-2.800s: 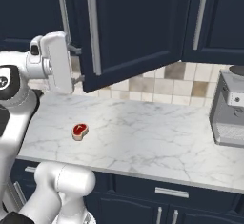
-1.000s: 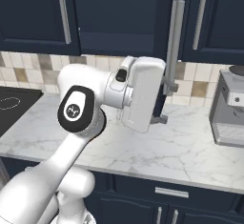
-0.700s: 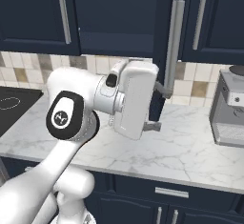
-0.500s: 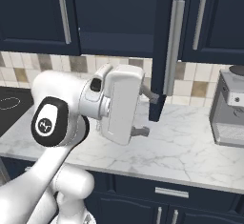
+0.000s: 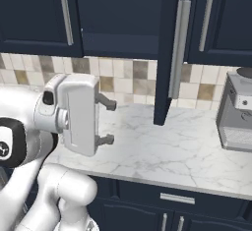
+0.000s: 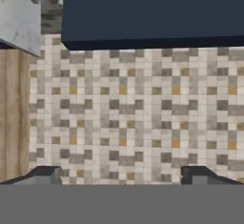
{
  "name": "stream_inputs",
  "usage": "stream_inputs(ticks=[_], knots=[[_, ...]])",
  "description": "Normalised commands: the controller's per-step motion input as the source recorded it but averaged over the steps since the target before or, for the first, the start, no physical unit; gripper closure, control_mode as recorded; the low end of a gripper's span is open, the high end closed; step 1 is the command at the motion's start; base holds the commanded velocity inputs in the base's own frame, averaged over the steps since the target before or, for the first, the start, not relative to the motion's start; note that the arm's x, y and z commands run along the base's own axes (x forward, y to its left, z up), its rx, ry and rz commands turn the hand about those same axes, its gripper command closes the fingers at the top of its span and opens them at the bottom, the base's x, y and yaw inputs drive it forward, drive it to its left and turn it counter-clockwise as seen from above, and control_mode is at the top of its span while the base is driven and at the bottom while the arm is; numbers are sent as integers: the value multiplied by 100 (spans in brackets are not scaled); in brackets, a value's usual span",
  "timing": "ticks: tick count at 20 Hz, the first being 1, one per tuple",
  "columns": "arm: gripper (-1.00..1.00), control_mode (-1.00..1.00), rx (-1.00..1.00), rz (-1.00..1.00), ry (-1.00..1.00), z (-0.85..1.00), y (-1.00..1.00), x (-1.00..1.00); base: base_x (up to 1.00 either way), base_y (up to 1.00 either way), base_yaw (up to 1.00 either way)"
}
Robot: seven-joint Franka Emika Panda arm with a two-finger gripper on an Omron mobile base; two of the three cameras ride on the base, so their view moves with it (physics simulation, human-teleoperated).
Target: Retrieve the tupperware from the cabinet, then place the raw meat into the tupperware to avoid contamination.
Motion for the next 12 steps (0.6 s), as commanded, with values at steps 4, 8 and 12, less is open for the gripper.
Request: stream_inputs(ticks=[4, 8, 12], knots=[[-100, -100, -1, 15, -9, -1, 80, 0, 0, 0, 0], [-100, -100, 0, 14, -9, 0, 75, 3, 0, 0, 0], [-100, -100, 0, 17, -8, 0, 61, 9, 0, 0, 0]])
